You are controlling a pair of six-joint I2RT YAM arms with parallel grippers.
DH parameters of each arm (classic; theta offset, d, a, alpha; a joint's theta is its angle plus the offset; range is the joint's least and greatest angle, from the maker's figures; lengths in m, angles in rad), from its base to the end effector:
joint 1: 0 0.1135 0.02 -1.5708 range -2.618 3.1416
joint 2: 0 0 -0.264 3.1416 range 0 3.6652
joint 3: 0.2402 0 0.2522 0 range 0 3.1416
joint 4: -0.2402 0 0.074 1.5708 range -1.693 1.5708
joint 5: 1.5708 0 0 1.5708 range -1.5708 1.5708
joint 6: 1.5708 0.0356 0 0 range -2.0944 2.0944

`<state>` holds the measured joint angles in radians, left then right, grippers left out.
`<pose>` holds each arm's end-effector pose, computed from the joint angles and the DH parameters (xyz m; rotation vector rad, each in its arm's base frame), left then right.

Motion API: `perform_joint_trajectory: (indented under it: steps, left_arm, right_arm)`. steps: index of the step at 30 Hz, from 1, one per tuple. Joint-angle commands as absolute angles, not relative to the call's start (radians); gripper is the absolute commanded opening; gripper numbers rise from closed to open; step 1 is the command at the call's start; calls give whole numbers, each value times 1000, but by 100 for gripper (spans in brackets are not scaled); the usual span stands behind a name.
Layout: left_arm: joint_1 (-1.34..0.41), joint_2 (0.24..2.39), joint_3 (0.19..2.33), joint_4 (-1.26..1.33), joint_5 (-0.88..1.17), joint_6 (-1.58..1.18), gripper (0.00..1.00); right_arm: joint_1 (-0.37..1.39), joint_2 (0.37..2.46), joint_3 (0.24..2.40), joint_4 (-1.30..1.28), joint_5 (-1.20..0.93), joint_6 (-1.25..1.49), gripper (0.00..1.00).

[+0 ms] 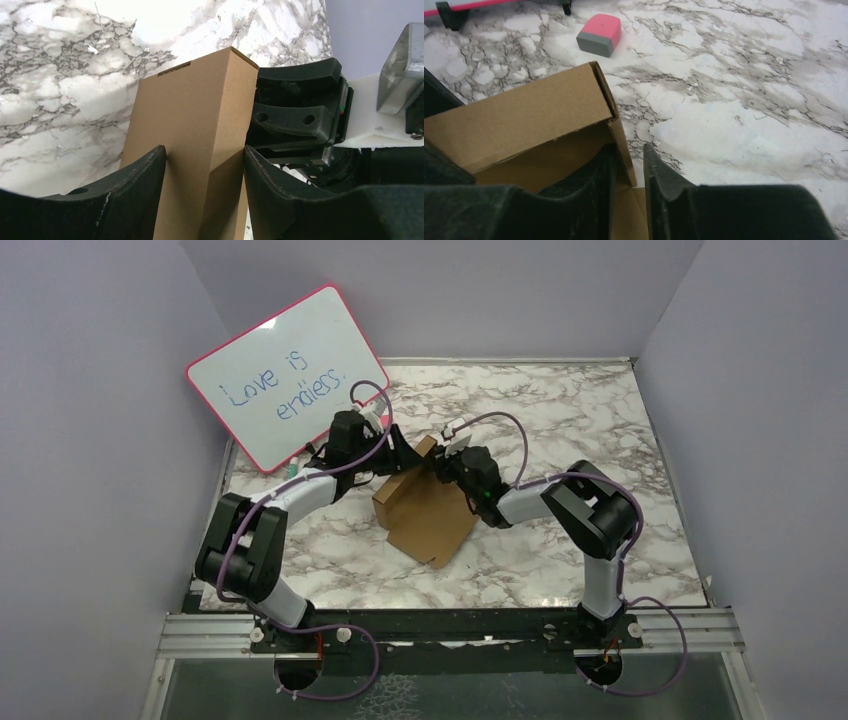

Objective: Fold the paper box

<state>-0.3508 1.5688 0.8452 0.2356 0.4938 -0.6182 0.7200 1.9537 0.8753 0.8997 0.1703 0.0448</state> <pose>0.3096 -0.1313 0.2109 0.0365 2.1824 -1.0858 0.3007 0.2557 0.1515 -0.4646 1.7024 0.4094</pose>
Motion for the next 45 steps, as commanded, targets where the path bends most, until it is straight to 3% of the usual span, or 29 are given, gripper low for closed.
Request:
perform_joint_trajectory:
  steps: [1,13,23,31,38,43,45]
  left_arm:
    - [-362,1516,889,61,453,-561,59]
    - [-399,1384,1014,-181,229,-434,64]
    - [-645,1356,1113,-412,-242,-313,68]
    - [-776,1493,1198,-499,-594,-277,67]
    - [-858,1611,1277,-565,-785,-250,65]
    - [-861,1657,1299,-612,-891,-275,57]
    - [-860,1653,1297,-611,-898,-281,49]
  right_arm:
    - [713,1889,824,917,172,38,34]
    - [712,1607,654,756,190,156,65]
    - [699,1376,559,533,299,341,100]
    - [695,1283,468,486,478,396,100]
    - [690,1253,404,540,554,422,100]
    - [686,1238,388,552,561,428,100]
    - [686,1239,394,539,554,428,100]
